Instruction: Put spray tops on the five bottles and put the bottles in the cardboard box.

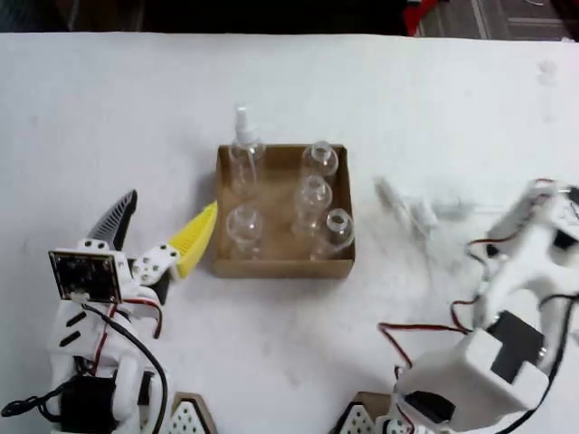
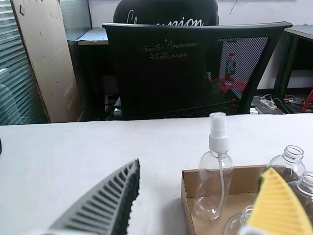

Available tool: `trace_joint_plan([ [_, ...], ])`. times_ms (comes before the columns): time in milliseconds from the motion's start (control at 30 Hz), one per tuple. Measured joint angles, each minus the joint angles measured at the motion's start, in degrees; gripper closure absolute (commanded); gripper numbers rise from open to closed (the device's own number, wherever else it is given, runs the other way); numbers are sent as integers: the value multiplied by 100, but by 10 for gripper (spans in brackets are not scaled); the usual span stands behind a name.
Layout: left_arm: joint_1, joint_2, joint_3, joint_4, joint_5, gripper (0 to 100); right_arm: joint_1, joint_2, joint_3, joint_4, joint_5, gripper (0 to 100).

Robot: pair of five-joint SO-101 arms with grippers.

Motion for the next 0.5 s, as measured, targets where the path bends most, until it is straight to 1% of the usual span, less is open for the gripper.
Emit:
trace_joint_plan([
  [67,0,0,0,0,0,627,-510,0,281,-334,-941,977],
  [133,0,0,0,0,0,627,-1020,0,308,-589,-1363,976],
  [200,0,0,0,0,0,627,-1380,-9,343,-870,-1521,970],
  [233,0,0,0,0,0,627,-1495,-9,360,-1020,-1547,948],
  [300,0,0,0,0,0,627,-1609,0,360,-1284,-1574,866],
  [400,0,0,0,0,0,627,-1749,0,413,-1389,-1582,737],
  [433,0,0,0,0,0,627,-1802,0,413,-1371,-1582,720],
  [500,0,0,0,0,0,627,-1864,-9,413,-1266,-1626,721],
])
